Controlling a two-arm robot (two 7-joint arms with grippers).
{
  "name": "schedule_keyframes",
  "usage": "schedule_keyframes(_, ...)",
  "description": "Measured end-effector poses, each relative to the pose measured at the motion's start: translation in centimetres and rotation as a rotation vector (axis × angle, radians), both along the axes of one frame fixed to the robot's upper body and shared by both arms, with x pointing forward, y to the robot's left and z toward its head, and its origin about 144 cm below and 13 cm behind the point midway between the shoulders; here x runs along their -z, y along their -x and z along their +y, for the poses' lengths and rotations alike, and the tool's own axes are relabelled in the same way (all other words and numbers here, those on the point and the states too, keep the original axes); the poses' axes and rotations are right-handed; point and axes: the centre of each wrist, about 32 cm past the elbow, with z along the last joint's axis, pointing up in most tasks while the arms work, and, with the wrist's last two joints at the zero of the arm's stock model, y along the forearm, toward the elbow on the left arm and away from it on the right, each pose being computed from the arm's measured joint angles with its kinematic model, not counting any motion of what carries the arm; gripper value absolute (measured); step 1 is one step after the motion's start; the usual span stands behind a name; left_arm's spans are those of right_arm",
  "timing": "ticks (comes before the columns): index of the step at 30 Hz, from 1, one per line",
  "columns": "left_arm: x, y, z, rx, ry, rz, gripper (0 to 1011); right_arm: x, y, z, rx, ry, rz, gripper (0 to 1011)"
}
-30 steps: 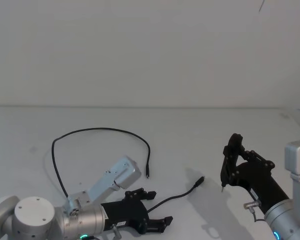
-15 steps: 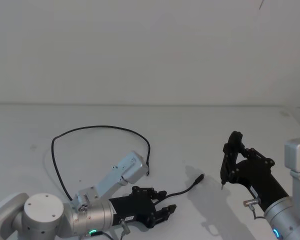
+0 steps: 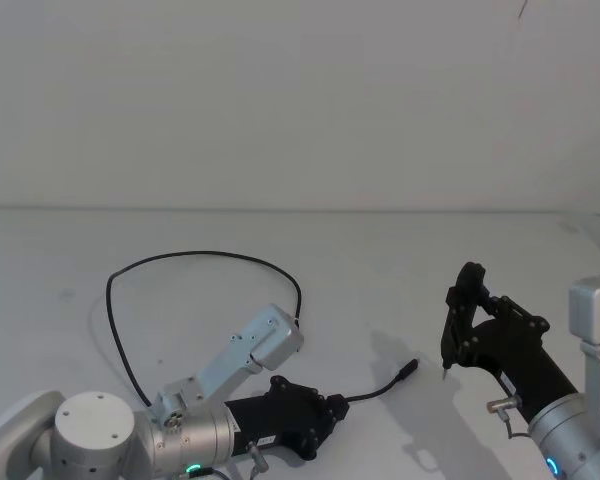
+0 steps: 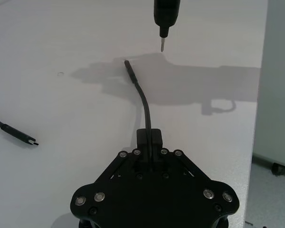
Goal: Pick up the data cable with the one hand.
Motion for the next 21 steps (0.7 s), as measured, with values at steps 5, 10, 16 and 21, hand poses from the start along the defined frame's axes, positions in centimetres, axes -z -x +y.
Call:
schedule_keyframes(5, -0.3, 0.2, 0.3, -0.008, 0.013, 0.001, 41, 0.0, 0.0, 0.0, 0.000, 0.000, 0.000, 279)
schedule_keyframes(10, -0.9, 0.4, 1.1, -0.018, 0.025, -0.006, 41, 0.0, 0.0, 0.0, 0.000, 0.000, 0.000, 279)
schedule_keyframes(16, -1.5, 0.6, 2.4, -0.028, 0.034, -0.015, 41, 0.0, 0.0, 0.0, 0.000, 0.000, 0.000, 279)
schedule_keyframes(21, -2.0, 1.0, 3.6, -0.033, 0.037, -0.018, 41, 0.0, 0.0, 0.0, 0.000, 0.000, 0.000, 279)
